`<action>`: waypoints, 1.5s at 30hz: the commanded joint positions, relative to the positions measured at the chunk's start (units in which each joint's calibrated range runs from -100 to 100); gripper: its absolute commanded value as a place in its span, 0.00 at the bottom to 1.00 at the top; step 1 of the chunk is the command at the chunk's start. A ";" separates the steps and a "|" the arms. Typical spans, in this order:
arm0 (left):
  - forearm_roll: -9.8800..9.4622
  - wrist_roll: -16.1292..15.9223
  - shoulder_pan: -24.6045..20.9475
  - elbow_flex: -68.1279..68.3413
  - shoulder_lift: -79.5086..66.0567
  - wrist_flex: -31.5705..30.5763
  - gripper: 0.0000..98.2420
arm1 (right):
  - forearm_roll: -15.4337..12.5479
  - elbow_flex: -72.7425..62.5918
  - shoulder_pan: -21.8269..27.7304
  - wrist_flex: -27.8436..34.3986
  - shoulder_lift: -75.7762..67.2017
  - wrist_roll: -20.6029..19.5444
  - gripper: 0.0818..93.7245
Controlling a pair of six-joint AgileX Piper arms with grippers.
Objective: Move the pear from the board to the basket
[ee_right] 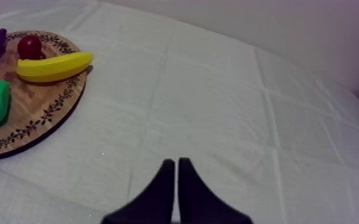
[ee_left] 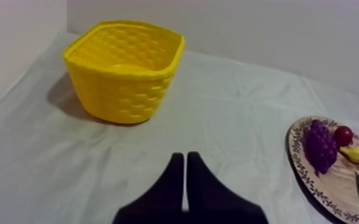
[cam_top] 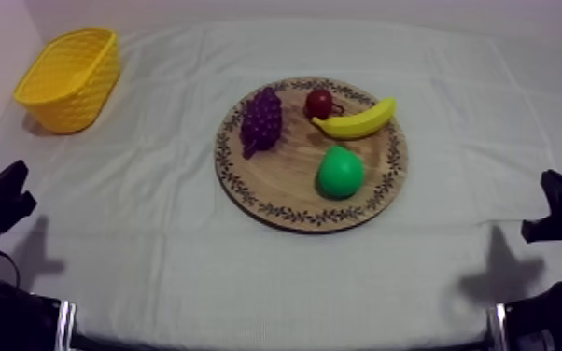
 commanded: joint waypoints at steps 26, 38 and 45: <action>4.27 -8.35 2.26 -8.87 8.06 -1.20 0.00 | 0.00 -0.01 -0.01 0.00 -0.01 -0.02 0.00; 5.41 -11.51 3.66 -41.19 31.58 6.74 0.00 | 0.00 -0.01 -0.01 0.00 -0.01 -0.02 0.00; 5.58 -11.94 4.50 -59.08 44.03 14.03 0.00 | 0.00 -0.01 -0.01 0.00 -0.01 -0.02 0.00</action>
